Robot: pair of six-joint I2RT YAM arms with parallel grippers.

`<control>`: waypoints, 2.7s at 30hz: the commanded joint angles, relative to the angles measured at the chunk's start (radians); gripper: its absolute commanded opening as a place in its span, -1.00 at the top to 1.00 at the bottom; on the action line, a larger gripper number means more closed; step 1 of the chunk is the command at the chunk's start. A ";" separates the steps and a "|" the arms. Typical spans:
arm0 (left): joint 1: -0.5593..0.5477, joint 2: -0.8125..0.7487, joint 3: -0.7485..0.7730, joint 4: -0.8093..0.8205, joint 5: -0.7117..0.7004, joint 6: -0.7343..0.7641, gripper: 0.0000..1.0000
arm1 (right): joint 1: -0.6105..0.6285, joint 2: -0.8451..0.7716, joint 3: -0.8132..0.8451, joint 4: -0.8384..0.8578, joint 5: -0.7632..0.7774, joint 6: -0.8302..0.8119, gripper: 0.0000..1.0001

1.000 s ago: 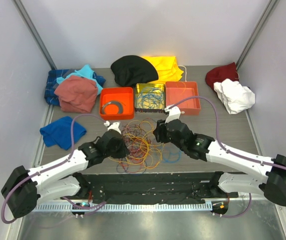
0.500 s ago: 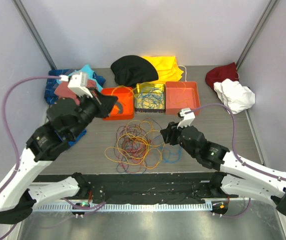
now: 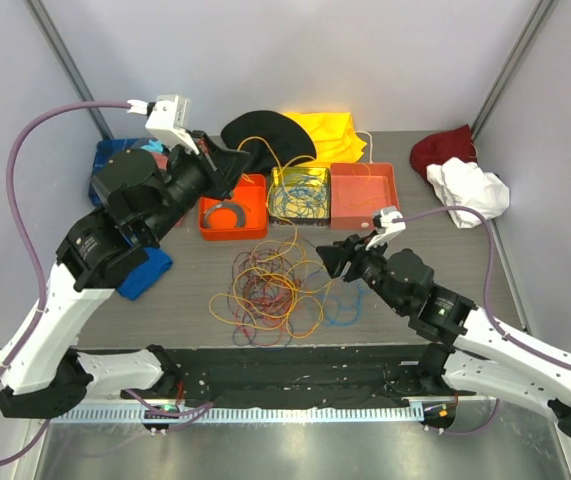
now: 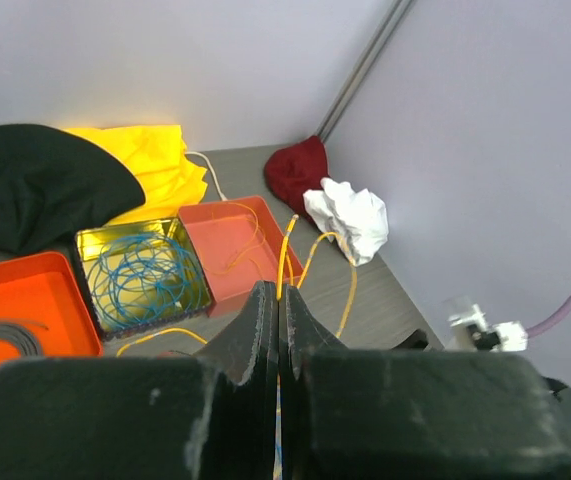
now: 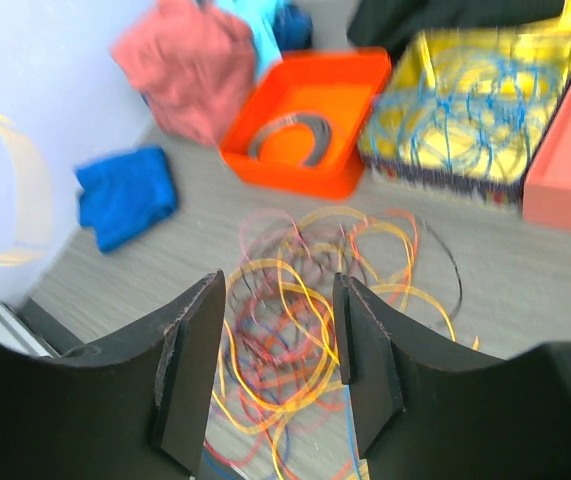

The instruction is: Untangle the cables

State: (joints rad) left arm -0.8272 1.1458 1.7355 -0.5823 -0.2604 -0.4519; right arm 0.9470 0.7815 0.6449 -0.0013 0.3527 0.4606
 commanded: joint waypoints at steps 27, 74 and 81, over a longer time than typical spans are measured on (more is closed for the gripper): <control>0.040 0.817 0.407 0.226 0.030 -0.019 1.00 | -0.001 -0.525 0.032 -0.414 0.687 0.056 0.02; 0.074 1.278 0.538 0.326 0.131 -0.056 0.97 | 0.001 -0.574 -0.039 -0.445 0.735 0.089 0.02; 0.074 1.295 0.555 0.337 0.141 -0.054 0.82 | 0.001 -0.565 -0.039 -0.450 0.736 0.090 0.02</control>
State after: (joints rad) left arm -0.7540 2.4481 2.2517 -0.2806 -0.1421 -0.4980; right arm 0.9463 0.1997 0.6044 -0.4519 1.0489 0.5289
